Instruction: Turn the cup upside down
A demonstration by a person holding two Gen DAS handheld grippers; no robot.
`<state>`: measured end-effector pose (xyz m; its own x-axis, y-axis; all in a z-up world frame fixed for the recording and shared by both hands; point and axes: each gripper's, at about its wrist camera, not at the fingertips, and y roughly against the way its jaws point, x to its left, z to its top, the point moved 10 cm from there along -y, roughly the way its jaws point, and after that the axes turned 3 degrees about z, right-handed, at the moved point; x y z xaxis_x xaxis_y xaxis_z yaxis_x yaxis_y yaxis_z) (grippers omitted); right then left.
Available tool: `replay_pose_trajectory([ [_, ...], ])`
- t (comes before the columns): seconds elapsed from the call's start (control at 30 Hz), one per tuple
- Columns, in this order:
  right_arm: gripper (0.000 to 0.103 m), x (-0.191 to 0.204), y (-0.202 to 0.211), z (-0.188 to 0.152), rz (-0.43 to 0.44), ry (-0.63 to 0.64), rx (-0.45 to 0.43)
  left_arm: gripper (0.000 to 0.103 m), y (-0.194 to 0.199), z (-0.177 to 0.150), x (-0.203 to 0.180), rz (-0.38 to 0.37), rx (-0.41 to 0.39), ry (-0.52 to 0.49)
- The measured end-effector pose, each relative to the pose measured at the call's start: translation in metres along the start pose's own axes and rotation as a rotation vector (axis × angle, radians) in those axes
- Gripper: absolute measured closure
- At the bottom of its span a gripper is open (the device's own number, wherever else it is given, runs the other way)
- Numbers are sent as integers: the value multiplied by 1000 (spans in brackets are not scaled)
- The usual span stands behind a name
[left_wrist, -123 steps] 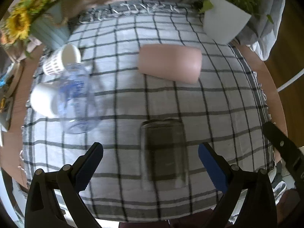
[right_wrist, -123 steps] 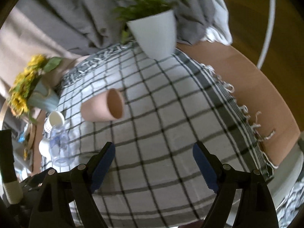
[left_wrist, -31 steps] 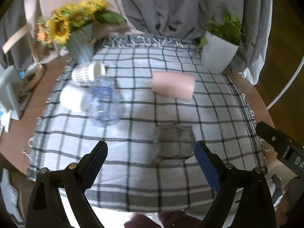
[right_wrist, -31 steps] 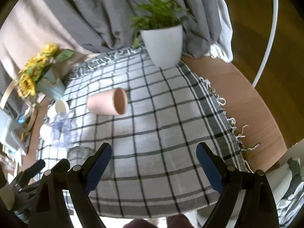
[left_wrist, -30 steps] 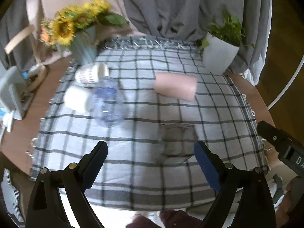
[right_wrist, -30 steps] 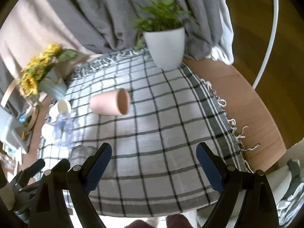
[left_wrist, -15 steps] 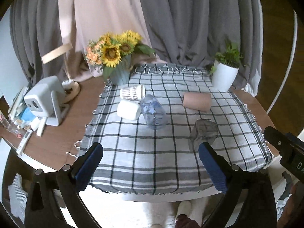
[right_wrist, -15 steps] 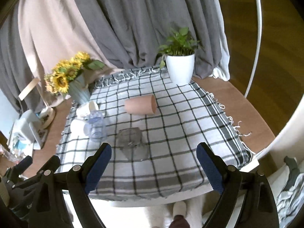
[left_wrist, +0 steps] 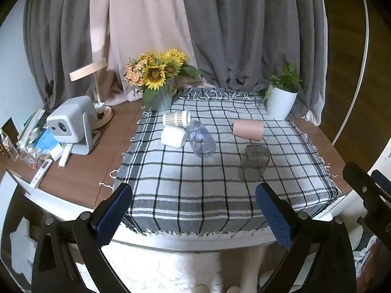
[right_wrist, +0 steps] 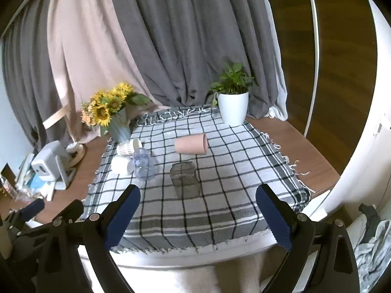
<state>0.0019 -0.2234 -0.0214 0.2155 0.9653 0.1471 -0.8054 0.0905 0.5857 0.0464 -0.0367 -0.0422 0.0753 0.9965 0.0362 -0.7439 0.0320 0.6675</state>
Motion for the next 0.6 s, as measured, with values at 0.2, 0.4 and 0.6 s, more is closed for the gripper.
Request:
replay_pose_trajectory([
  [0.2,5,-4,20,-6,26,22,-22,0,17,-5,-9,18,-30,6],
  [0.4,5,-14,29,-10,48,28,-27,0,30,-7,-18,31,-53,14],
  [0.6,5,-23,35,-12,53,21,-27,0,40,-7,-24,36,-68,12],
])
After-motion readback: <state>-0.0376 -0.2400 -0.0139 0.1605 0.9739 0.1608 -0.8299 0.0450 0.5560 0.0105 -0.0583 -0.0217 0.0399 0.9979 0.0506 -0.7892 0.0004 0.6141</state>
